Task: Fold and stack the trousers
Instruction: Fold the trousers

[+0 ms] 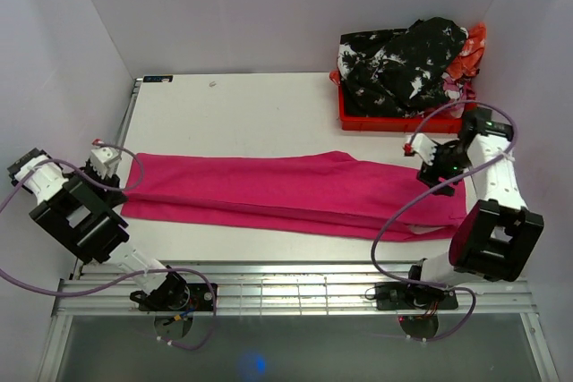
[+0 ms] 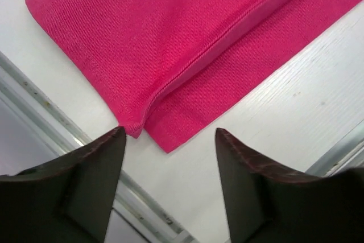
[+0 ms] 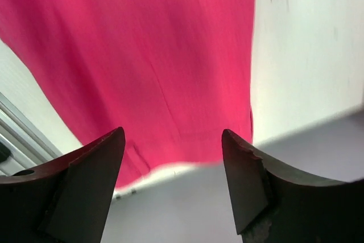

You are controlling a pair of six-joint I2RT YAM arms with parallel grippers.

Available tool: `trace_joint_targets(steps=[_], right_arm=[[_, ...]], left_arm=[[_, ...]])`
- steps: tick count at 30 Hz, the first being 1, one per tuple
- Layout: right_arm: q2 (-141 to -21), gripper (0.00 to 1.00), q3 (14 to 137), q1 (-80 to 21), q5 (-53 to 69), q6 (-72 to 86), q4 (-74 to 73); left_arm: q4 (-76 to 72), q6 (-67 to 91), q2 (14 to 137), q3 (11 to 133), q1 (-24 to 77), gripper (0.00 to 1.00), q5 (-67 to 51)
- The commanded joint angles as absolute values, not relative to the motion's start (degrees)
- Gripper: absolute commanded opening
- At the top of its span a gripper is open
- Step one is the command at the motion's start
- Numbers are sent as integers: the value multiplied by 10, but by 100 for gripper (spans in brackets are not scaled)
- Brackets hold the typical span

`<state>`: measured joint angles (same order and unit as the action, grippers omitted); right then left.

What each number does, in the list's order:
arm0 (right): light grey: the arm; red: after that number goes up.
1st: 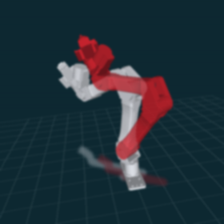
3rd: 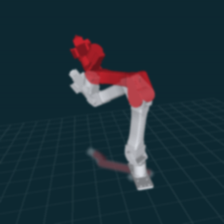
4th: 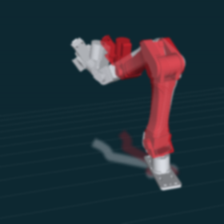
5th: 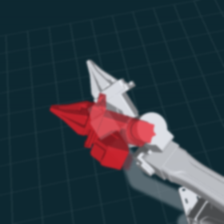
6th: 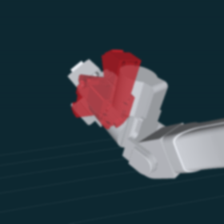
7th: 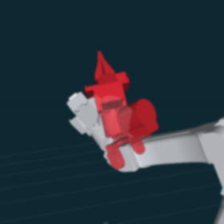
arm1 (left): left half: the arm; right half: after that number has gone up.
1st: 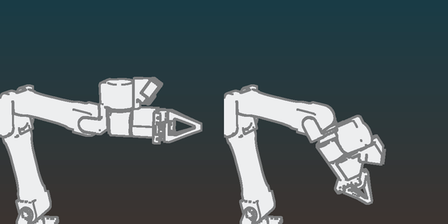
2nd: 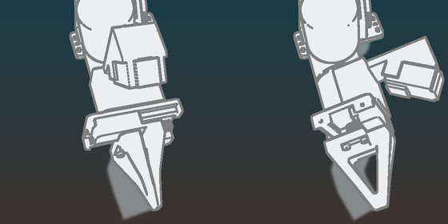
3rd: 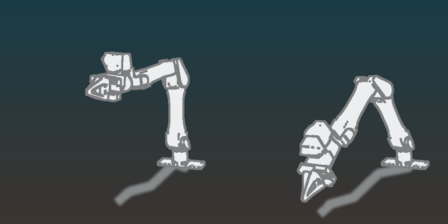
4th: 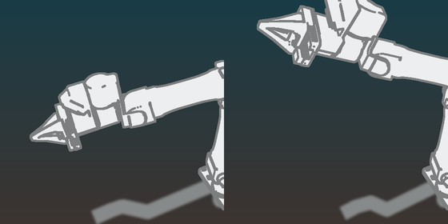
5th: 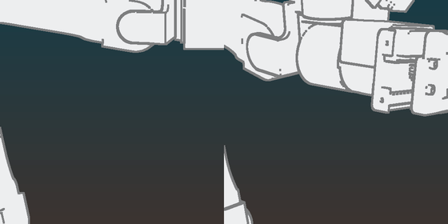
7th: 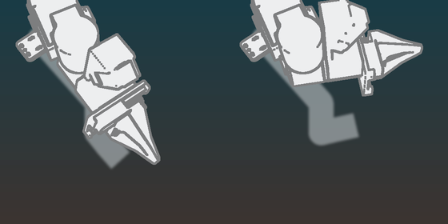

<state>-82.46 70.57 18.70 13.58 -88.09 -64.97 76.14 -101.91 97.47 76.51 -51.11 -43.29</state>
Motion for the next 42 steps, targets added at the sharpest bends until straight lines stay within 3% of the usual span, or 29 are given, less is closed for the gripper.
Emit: trace_joint_targets(steps=[1, 6, 15, 30, 32, 34, 36, 42], right_arm=[[-845, 74, 722, 66, 195, -755, -656], [-911, 66, 757, -97, 215, -670, -651], [-969, 73, 795, -247, 217, -623, -670], [-1011, 77, 727, -316, 143, -605, -586], [-1012, 71, 720, -319, 131, -599, -563], [-1010, 58, 713, -322, 116, -590, -547], [-1007, 42, 705, -324, 107, -582, -528], [-1011, 21, 708, -327, 99, -570, -525]], left_arm=[[762, -862, 1010, 836, -495, 77, -505], [738, -795, 1041, 853, -447, 79, -454], [717, -835, 1038, 819, -419, 78, -378], [729, -835, 1048, 806, -410, 80, -384], [708, -756, 1038, 798, -419, 85, -404], [658, -684, 1027, 794, -435, 88, -409], [648, -627, 1022, 796, -471, 97, -457], [752, -604, 1033, 831, -524, 98, -517]])
